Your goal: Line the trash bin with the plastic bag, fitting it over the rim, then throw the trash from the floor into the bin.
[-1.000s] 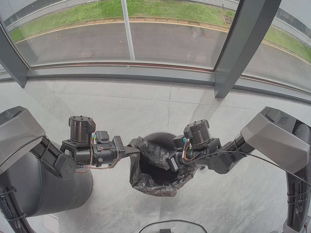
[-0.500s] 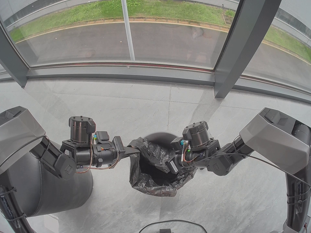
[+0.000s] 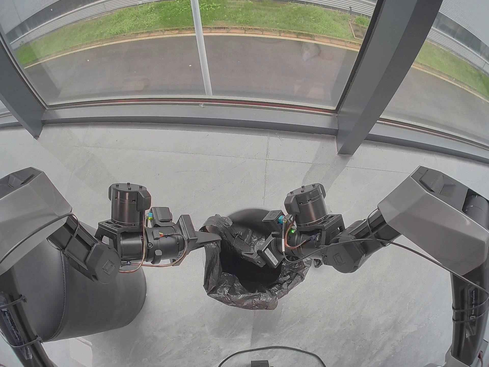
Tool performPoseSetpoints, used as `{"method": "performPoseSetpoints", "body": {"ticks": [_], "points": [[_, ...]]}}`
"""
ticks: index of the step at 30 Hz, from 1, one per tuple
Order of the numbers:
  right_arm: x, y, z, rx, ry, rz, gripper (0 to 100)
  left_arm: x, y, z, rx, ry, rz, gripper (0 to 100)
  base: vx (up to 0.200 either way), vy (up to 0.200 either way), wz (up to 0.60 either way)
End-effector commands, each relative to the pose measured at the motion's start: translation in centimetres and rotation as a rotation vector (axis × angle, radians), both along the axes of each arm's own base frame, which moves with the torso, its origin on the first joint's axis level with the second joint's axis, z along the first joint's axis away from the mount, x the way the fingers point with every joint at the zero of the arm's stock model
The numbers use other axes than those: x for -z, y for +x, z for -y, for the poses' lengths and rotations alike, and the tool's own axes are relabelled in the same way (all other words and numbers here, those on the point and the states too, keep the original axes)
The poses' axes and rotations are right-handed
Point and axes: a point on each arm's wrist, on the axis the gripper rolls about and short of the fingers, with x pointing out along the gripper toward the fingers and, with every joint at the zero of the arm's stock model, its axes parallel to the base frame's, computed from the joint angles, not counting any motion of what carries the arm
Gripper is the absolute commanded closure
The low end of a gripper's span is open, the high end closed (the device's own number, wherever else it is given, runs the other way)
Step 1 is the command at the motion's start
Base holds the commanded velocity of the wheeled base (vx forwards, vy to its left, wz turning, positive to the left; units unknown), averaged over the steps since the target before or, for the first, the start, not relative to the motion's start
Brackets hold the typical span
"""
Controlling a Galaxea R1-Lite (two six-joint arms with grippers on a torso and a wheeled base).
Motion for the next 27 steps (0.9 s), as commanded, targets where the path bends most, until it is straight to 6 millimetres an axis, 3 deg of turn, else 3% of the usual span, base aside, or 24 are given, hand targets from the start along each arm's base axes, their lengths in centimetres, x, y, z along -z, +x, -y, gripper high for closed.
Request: {"method": "performPoseSetpoints", "body": {"ticks": [1,9,27], "points": [[-0.9,-0.5,0.2,-0.002,0.005,0.01,0,0.0,0.0,0.0,0.001,-0.001,0.002,100,0.0,0.0,0.0],[-1.9,-1.2,0.7,-0.005,0.01,0.015,0,0.0,0.0,0.0,0.001,0.0,-0.001,100,0.0,0.0,0.0],[-0.7,-3.6,2.2,-0.007,-0.004,-0.009,0,0.0,0.0,0.1,0.002,0.0,-0.002,100,0.0,0.0,0.0]]}}
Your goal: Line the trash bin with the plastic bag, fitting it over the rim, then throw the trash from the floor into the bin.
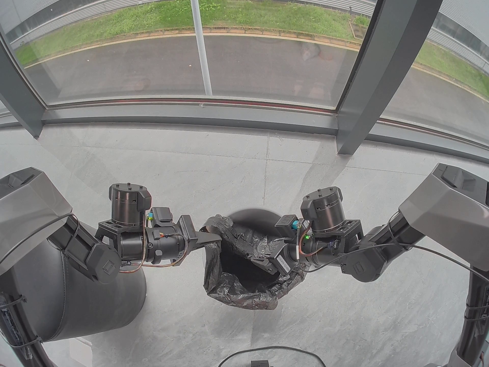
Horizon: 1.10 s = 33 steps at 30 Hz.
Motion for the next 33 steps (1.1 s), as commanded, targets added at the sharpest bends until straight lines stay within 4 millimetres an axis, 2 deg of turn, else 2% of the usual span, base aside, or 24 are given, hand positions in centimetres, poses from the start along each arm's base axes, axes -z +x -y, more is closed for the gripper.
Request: {"method": "performPoseSetpoints", "body": {"ticks": [1,5,9,19,25,26,33], "points": [[0.5,-0.7,0.3,-0.006,-0.011,-0.014,0,0.0,0.0,0.1,0.0,0.001,-0.001,100,0.0,0.0,0.0],[2.4,-0.2,-0.1,-0.005,-0.034,-0.045,0,0.0,0.0,0.1,0.0,0.0,0.001,100,0.0,0.0,0.0],[3.6,0.4,-0.5,-0.002,-0.043,-0.056,0,0.0,0.0,0.1,0.0,0.0,0.001,100,0.0,0.0,0.0],[3.6,2.0,-1.4,0.017,-0.033,-0.012,0,0.2,0.0,0.1,0.002,0.001,-0.004,100,0.0,0.0,0.0],[3.9,2.2,-1.5,0.023,-0.04,-0.016,0,0.1,0.1,0.1,0.002,0.001,-0.001,100,0.0,0.0,0.0],[3.9,2.2,-1.5,0.024,-0.04,-0.015,100,0.1,0.0,0.1,0.004,0.001,-0.001,100,0.0,0.0,0.0],[3.8,2.2,-1.6,0.024,-0.038,-0.011,100,0.1,0.0,0.2,0.005,-0.001,0.001,100,0.0,0.0,0.0]]}}
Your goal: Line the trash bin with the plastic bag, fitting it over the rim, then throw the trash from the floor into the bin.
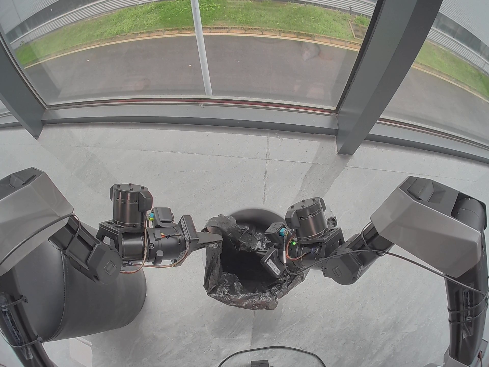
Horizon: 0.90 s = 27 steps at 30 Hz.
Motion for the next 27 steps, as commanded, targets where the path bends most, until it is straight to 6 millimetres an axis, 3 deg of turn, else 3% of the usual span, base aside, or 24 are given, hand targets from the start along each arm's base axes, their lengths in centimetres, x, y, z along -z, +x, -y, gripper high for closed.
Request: {"method": "performPoseSetpoints", "body": {"ticks": [1,8,16,20,27], "points": [[0.2,0.0,-0.1,0.0,-0.002,-0.002,100,0.1,0.0,0.0,-0.001,0.001,-0.002,100,0.0,0.0,0.0],[-0.4,-0.1,0.0,0.006,0.006,0.009,100,0.0,0.0,0.0,-0.001,0.0,0.001,100,0.0,0.0,0.0],[-4.6,-0.7,0.5,0.021,0.048,0.086,100,-0.7,-0.2,-0.2,-0.013,-0.005,0.014,100,0.0,0.0,0.0],[-6.0,-1.3,1.0,0.052,0.046,0.114,100,-1.7,-1.3,-0.5,-0.01,-0.009,0.034,100,0.0,0.0,0.0],[-6.4,-1.5,1.6,0.095,0.035,0.129,100,-2.0,-1.6,-0.5,-0.01,-0.015,0.032,100,0.0,0.0,0.0]]}}
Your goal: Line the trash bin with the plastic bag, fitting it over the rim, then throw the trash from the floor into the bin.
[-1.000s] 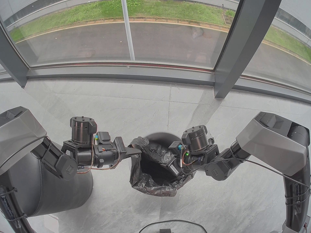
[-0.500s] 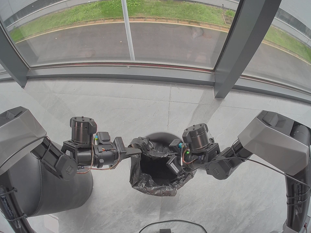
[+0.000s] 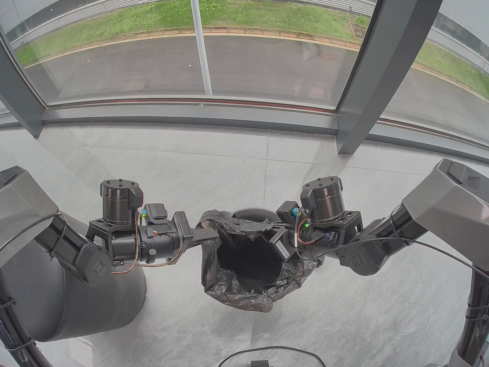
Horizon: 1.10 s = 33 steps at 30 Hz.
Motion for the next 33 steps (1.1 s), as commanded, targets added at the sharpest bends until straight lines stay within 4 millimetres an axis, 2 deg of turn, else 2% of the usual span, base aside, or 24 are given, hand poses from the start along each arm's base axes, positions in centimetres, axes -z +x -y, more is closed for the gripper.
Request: {"method": "performPoseSetpoints", "body": {"ticks": [1,6,20,29,33], "points": [[-1.2,0.1,0.4,0.018,0.015,0.026,100,-0.3,-0.1,-0.1,0.0,-0.002,0.007,100,0.0,0.0,0.0],[-0.8,1.4,0.8,0.061,0.012,0.039,100,0.8,0.5,0.1,0.002,0.014,-0.007,100,0.0,0.0,0.0],[0.5,5.1,0.7,0.148,0.03,0.077,100,1.5,3.6,0.3,0.003,0.031,0.061,100,0.0,0.0,0.0],[-0.5,6.2,0.6,0.18,0.062,0.112,100,0.9,4.9,-0.6,-0.032,0.023,0.095,100,0.0,0.0,0.0],[-0.2,6.3,0.6,0.191,0.057,0.113,100,1.4,5.3,-0.6,-0.035,0.027,0.095,100,0.0,0.0,0.0]]}}
